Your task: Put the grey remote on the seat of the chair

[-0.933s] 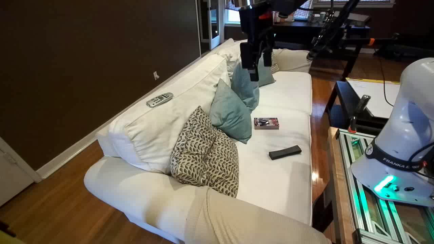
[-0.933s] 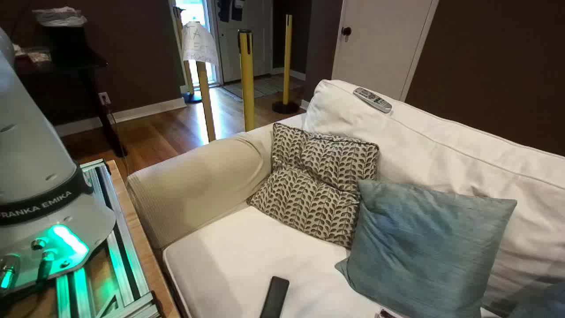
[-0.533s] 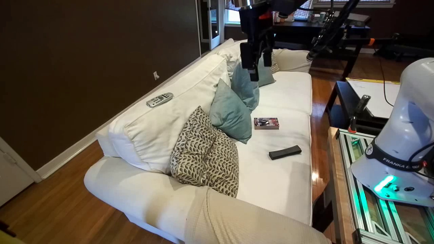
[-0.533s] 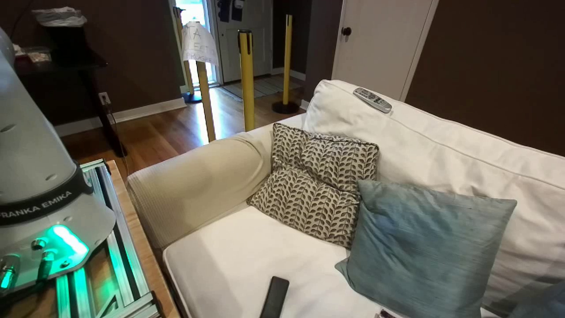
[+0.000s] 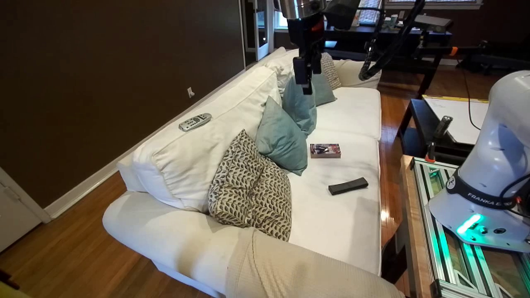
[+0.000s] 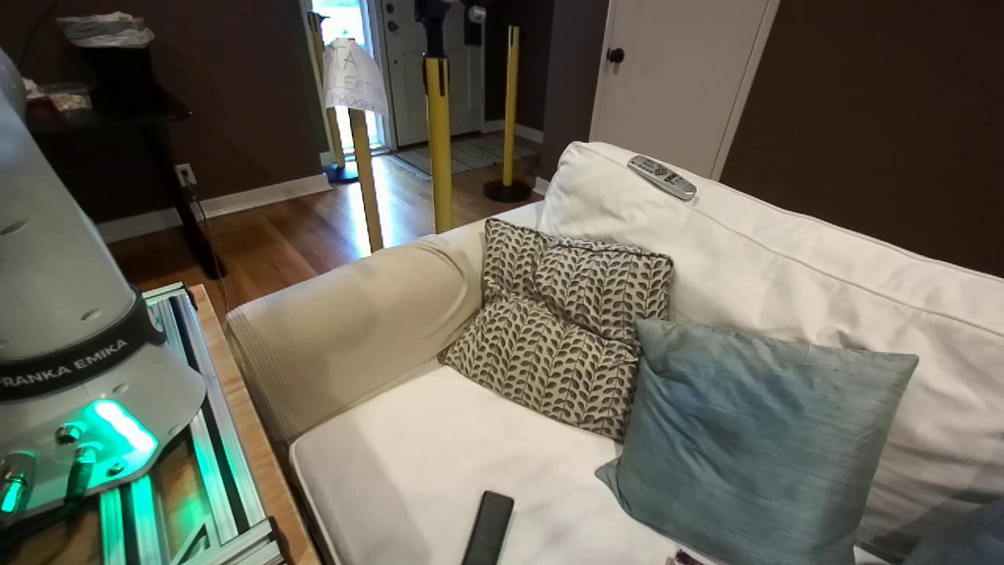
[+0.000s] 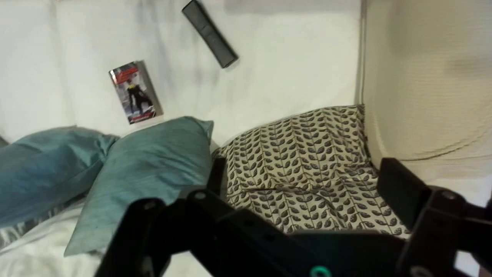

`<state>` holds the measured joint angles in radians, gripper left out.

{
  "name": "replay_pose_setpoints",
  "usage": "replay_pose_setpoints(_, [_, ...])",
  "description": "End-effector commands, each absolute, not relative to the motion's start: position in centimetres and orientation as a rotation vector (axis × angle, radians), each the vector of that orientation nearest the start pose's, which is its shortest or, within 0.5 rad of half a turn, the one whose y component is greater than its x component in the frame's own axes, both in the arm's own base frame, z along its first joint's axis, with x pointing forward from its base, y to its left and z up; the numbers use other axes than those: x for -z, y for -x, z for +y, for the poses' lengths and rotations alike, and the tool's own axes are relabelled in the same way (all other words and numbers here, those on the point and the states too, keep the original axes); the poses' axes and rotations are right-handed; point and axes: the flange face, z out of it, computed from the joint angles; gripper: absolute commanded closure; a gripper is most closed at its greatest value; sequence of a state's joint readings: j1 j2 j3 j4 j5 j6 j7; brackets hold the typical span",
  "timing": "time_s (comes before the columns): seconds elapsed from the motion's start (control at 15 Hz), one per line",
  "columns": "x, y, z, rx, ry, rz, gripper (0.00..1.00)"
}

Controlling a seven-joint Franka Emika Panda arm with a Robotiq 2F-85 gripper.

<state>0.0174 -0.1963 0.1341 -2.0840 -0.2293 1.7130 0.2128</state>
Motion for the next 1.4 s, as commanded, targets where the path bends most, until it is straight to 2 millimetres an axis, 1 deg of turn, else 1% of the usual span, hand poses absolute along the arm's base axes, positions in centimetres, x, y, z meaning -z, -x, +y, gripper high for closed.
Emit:
replay_pose_setpoints(0.0, [-48.9, -50.5, 2.9, -0.135, 3.511, -0.283, 0.0])
replay_pose_setpoints(0.13, [-48.7, -52.0, 1.7, -0.057, 3.517, -0.477, 0.0])
replay_pose_setpoints(0.27, [-48.8, -53.4, 1.0, 0.02, 3.481, -0.665, 0.0])
replay_pose_setpoints(0.4, [-49.0, -54.8, 0.6, 0.109, 3.404, -0.835, 0.0])
replay_pose_setpoints(0.53, [-49.2, -56.2, -0.3, 0.198, 3.3, -0.95, 0.0])
replay_pose_setpoints(0.67, [-48.8, -57.3, -1.1, 0.234, 3.188, -1.02, 0.0])
replay_pose_setpoints(0.73, [-48.4, -58.0, -1.7, 0.2, 3.133, -1.007, 0.0])
replay_pose_setpoints(0.8, [-47.8, -58.8, -2.4, 0.154, 3.14, -0.903, 0.0])
replay_pose_setpoints(0.87, [-48.7, -56.9, -1.5, 0.206, 3.189, -0.947, 0.0])
replay_pose_setpoints(1.0, [-48.4, -57.4, -1.9, 0.197, 3.187, -0.937, 0.0])
replay_pose_setpoints(1.33, [-48.8, -57.3, -1.5, 0.209, 3.185, -0.948, 0.0])
